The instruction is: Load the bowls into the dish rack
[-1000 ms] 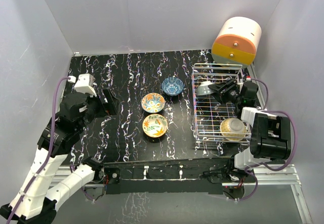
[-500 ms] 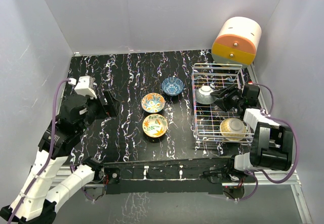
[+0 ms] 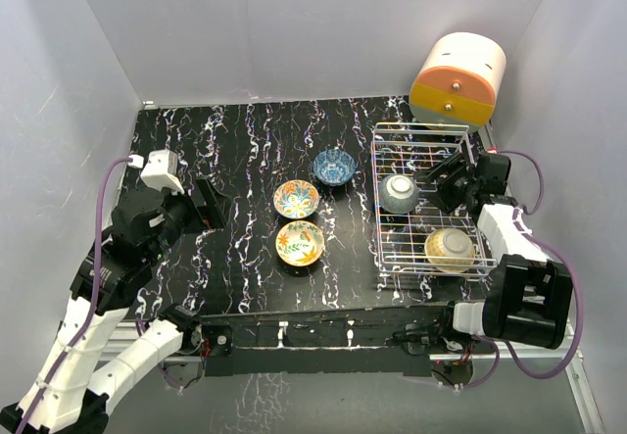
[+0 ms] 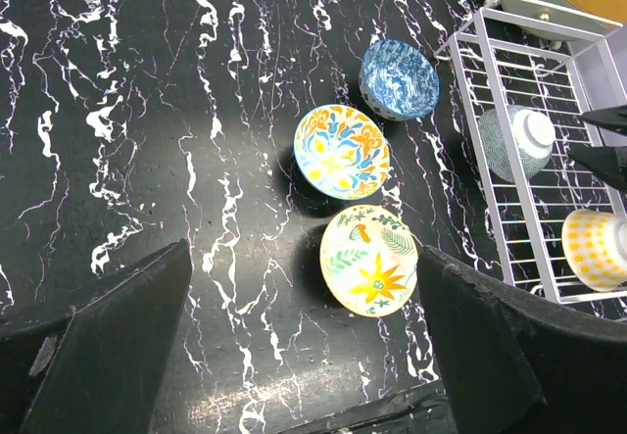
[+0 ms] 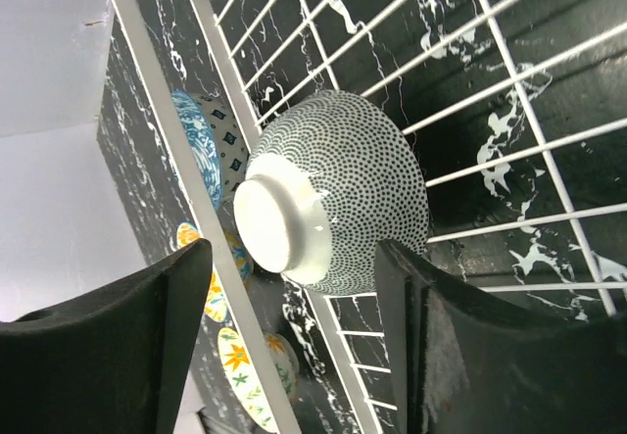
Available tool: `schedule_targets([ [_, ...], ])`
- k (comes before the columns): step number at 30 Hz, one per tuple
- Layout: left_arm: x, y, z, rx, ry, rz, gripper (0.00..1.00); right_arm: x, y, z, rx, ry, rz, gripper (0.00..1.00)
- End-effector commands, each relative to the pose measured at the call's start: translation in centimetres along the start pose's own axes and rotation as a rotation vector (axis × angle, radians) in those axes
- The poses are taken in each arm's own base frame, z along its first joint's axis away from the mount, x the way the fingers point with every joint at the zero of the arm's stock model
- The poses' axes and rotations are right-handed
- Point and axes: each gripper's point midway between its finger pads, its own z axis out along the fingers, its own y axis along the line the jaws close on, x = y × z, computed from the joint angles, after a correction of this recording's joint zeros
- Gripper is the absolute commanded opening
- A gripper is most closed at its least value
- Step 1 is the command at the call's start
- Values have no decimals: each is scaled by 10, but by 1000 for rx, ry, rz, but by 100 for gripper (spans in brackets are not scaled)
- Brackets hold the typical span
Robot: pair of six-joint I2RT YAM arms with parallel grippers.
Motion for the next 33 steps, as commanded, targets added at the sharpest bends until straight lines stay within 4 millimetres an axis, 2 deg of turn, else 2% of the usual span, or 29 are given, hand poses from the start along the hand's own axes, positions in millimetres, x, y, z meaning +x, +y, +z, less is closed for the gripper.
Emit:
schedule_targets([
  [1,0,-3,-2,21,-4,4,97,-26,27,-21,-9,-85,-100,77],
  [4,-1,-3,-1,22,-7,11,97,-35,38,-32,-5,-118,-143,98],
  [5,-1,-4,0,23,-5,14,97,-37,41,-35,-2,-125,-159,99],
  [11,-4,-5,2,25,-8,29,97,-43,59,-42,-27,-103,-240,99],
  [16,-5,-5,3,24,-12,31,97,-41,62,-34,61,-69,-368,99],
  [18,-4,-5,4,24,-11,33,97,-36,67,-27,128,-64,-459,99],
  [20,-4,-4,4,22,-12,36,97,-19,76,-18,169,-25,-551,99],
  [22,-5,-4,3,19,-16,40,97,-11,77,-12,250,-15,-629,99],
  [24,-7,-3,1,17,-23,42,97,-12,78,-8,298,-29,-679,99],
  [28,-6,0,-1,5,-23,49,97,-13,73,-1,374,-16,-766,95],
  [33,-4,6,-3,-19,-22,56,97,-7,53,2,522,23,-863,93],
])
